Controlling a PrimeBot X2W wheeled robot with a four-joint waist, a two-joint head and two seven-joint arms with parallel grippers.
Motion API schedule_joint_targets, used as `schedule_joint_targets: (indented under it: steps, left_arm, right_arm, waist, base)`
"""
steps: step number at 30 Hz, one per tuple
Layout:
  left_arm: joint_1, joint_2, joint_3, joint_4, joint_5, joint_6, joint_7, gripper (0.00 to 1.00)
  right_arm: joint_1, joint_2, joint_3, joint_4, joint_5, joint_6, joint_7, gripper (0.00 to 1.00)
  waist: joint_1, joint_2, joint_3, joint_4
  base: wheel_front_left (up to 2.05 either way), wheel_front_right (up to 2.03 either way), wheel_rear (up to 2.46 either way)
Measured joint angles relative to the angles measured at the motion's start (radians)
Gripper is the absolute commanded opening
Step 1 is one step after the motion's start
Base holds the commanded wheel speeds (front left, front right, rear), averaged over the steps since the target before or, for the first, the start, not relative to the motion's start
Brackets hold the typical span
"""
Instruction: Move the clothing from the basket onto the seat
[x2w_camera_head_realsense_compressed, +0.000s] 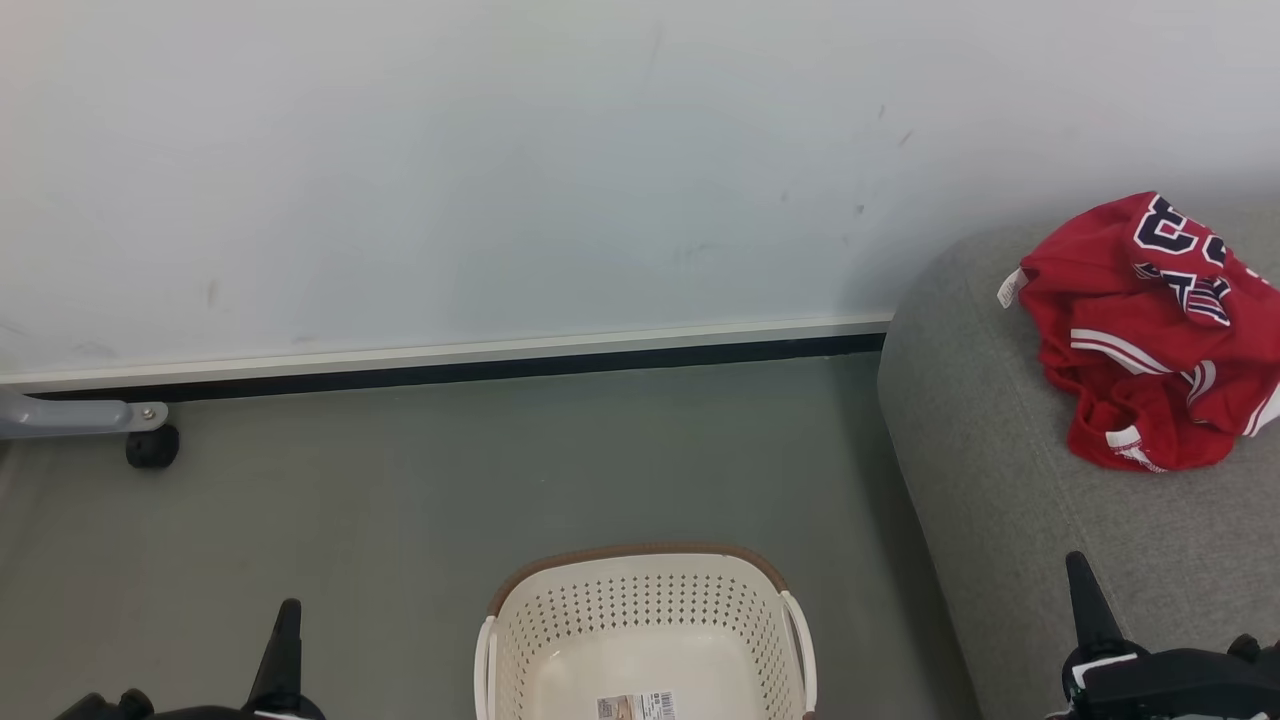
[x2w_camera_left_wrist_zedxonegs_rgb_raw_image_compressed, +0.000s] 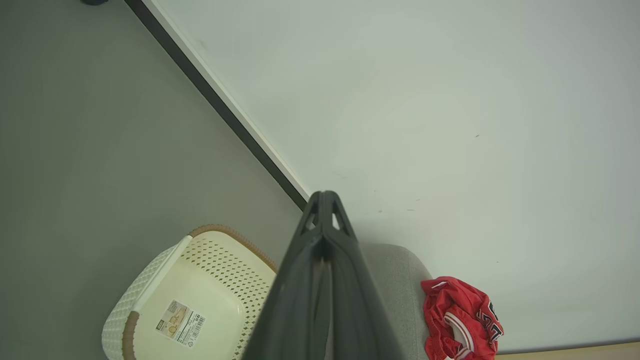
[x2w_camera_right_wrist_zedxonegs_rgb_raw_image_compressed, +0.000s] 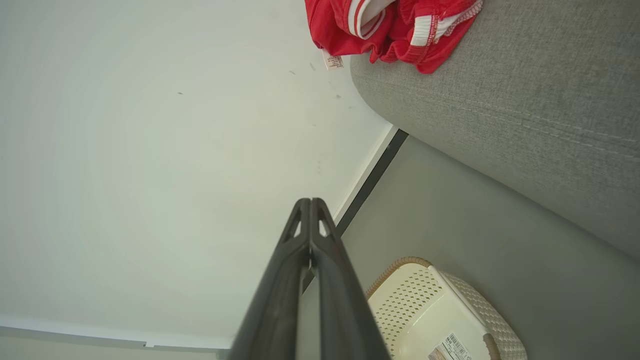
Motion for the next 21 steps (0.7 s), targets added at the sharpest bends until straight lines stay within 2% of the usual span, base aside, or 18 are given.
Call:
schedule_joint_targets:
  steps: [21]
  left_arm:
    - [-0.061,-0.033,0.044,0.042,-0.256,-0.057,0.075,0.0]
  right_arm:
    - [-0.034,0.029,-0.098,0.038,0.287,0.053,0.072,0.0]
  waist:
    - [0.0,0.0,0.005,0.005]
  base:
    - [0.0,0.0,0.0]
